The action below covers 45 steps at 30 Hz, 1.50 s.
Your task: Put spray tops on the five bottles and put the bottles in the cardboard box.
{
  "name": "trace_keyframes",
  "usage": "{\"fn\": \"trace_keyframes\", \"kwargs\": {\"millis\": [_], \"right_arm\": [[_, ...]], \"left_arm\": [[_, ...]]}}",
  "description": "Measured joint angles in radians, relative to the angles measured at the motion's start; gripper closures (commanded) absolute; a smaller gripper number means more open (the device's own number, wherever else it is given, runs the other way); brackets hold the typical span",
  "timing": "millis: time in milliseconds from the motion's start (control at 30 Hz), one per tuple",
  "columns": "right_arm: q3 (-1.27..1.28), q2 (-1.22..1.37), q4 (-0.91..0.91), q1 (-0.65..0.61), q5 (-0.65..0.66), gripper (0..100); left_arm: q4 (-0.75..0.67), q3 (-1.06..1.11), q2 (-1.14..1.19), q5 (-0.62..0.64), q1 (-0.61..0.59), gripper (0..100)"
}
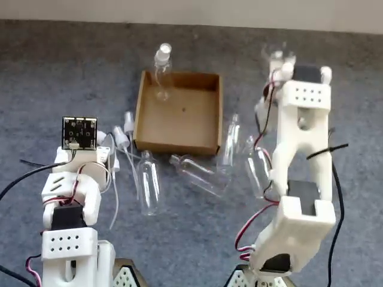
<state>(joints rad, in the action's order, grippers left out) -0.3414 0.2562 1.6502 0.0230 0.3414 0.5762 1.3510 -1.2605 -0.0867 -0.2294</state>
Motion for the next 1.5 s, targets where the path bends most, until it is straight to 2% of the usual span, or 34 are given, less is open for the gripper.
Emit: {"fn": "trace_keyframes", "kwargs": {"millis": [167, 333, 500, 567, 733, 900, 1033, 1500], "right_arm": [[0.319, -0.092, -0.118, -0.038, 0.032, 63.6], [0.509, -0.173, -0.215, -0.083, 0.04, 63.3], [0.586, -0.184, -0.324, -0.121, 0.041, 63.5], [0.603, -0.186, -0.376, -0.14, 0.041, 65.6], [0.621, -0.187, -0.457, -0.14, 0.043, 77.9], [0.62, -0.106, -0.473, -0.127, 0.043, 78.8], [0.621, -0.026, -0.479, -0.049, 0.043, 78.9], [0.545, -0.02, -0.48, 0.304, 0.081, 78.6]], "left_arm": [[0.0, 0.0, 0.0, 0.0, 0.0, 83], [0.0, 0.0, 0.0, 0.0, 0.0, 83], [0.0, 0.0, 0.0, 0.0, 0.0, 83], [0.0, 0.0, 0.0, 0.0, 0.0, 83], [0.0, 0.0, 0.0, 0.0, 0.0, 83], [0.0, 0.0, 0.0, 0.0, 0.0, 83], [0.0, 0.0, 0.0, 0.0, 0.0, 83], [0.0, 0.02, 0.0, 0.0, 0.029, 83]]}}
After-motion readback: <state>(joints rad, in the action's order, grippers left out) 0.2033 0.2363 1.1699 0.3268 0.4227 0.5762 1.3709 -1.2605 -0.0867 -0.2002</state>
